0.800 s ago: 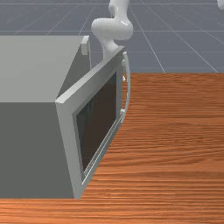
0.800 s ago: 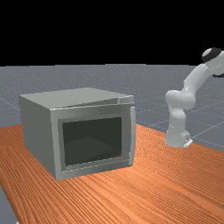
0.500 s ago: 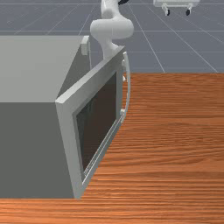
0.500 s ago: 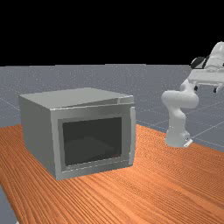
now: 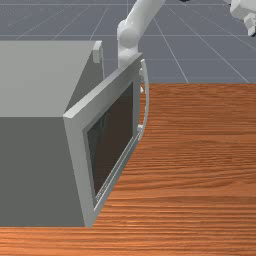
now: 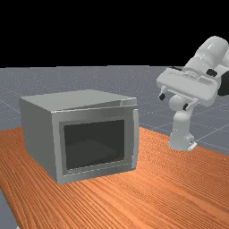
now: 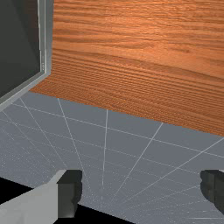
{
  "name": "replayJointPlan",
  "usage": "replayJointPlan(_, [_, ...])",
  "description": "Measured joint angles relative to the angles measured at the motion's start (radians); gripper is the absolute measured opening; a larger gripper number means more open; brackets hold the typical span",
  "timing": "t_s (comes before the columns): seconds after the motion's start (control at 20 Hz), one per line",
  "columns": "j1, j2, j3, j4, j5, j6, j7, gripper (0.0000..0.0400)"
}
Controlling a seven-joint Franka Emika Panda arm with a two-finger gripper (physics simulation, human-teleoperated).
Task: Close the microwave
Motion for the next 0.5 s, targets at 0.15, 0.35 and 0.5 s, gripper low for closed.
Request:
replayJointPlan(0.15, [-0.365, -0.150, 0.294, 0.315, 0.143, -0.258, -0.079, 0.0400])
replayJointPlan(0.35, [-0.335, -0.201, 0.421, 0.001, 0.230, 0.284, -0.051, 0.0400])
replayJointPlan(0.5, [-0.359, -0.121, 0.419, -0.205, 0.194, 0.516, -0.174, 0.0400])
